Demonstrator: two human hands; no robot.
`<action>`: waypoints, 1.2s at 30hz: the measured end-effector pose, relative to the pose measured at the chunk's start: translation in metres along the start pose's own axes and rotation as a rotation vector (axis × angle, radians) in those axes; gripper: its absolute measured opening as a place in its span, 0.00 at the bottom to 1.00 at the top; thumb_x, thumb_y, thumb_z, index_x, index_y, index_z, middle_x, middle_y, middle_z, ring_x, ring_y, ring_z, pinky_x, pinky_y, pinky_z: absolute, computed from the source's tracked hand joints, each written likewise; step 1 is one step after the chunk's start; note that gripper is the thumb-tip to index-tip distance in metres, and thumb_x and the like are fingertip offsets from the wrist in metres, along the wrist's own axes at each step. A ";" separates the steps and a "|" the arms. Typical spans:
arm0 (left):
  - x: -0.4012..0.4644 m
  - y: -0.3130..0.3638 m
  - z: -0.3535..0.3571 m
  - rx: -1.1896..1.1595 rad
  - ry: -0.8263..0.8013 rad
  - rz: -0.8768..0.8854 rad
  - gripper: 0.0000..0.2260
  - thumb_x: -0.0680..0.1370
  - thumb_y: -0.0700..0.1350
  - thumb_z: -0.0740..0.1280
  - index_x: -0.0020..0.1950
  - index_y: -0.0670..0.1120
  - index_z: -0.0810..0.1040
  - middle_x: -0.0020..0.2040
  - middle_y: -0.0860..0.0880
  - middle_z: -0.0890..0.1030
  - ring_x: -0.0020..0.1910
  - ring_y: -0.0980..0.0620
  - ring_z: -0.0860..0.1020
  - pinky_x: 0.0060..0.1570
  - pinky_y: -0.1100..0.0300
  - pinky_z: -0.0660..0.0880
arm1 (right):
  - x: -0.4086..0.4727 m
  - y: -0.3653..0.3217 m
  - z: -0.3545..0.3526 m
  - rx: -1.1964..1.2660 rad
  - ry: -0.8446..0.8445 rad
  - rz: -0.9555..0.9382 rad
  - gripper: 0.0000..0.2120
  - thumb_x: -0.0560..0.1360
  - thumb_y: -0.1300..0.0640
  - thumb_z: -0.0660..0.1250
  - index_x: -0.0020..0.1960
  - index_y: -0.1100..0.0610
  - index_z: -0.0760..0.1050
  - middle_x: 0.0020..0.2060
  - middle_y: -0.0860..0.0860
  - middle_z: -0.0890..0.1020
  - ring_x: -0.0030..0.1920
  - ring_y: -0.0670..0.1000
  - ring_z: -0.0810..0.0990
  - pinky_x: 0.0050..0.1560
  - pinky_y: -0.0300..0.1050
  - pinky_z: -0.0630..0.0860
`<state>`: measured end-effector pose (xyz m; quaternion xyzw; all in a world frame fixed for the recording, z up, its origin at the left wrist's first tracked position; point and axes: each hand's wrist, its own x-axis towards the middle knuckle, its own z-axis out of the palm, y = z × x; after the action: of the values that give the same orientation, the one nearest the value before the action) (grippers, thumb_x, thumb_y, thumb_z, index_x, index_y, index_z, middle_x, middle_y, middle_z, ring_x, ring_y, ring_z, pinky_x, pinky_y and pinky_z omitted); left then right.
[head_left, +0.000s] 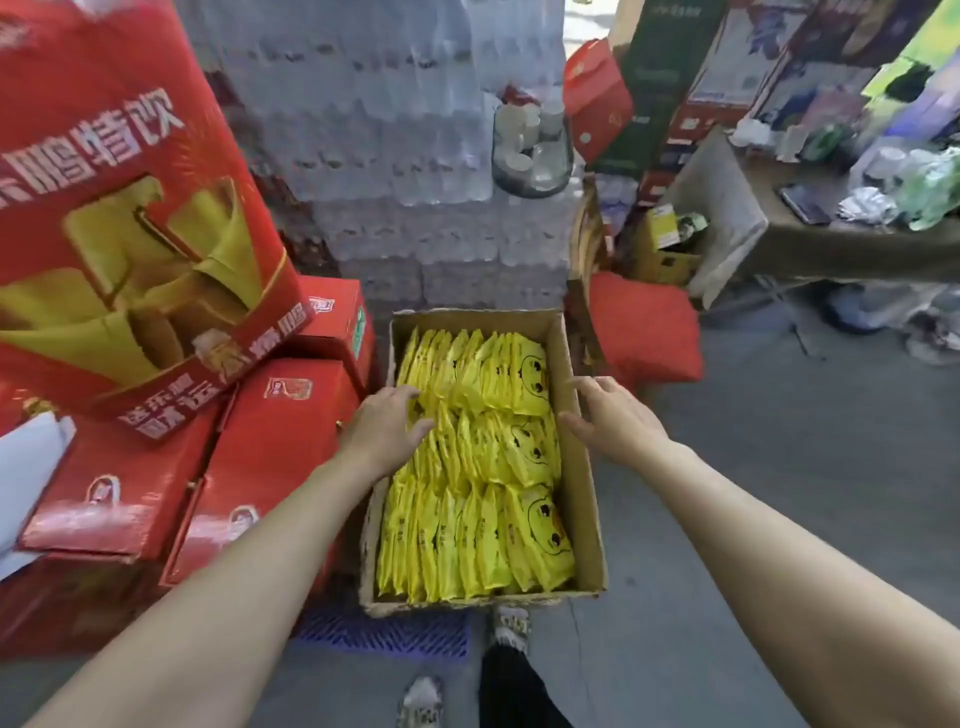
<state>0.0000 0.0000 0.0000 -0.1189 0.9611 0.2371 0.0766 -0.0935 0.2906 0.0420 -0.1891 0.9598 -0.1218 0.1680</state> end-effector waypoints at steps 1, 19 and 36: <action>0.003 -0.002 0.008 -0.039 -0.029 -0.080 0.24 0.77 0.53 0.67 0.69 0.43 0.71 0.66 0.42 0.75 0.65 0.43 0.72 0.65 0.52 0.68 | 0.008 0.006 0.008 0.020 -0.054 0.040 0.27 0.78 0.42 0.62 0.74 0.49 0.63 0.70 0.53 0.69 0.66 0.56 0.73 0.60 0.54 0.75; 0.012 -0.039 0.097 -0.466 0.024 -0.777 0.27 0.80 0.61 0.57 0.77 0.50 0.61 0.73 0.46 0.69 0.72 0.42 0.66 0.69 0.48 0.63 | 0.052 0.072 0.114 0.640 -0.260 0.332 0.32 0.81 0.45 0.60 0.77 0.33 0.46 0.74 0.45 0.68 0.71 0.57 0.70 0.71 0.55 0.68; -0.003 -0.034 0.091 -0.343 0.138 -0.844 0.17 0.78 0.48 0.67 0.66 0.48 0.77 0.62 0.44 0.80 0.61 0.39 0.75 0.61 0.53 0.70 | 0.055 0.074 0.112 0.477 -0.154 0.445 0.31 0.79 0.55 0.59 0.76 0.32 0.53 0.63 0.50 0.80 0.59 0.61 0.77 0.56 0.52 0.75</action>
<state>0.0201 0.0145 -0.0936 -0.5262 0.7785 0.3323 0.0816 -0.1235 0.3157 -0.0977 0.0613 0.9065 -0.2887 0.3019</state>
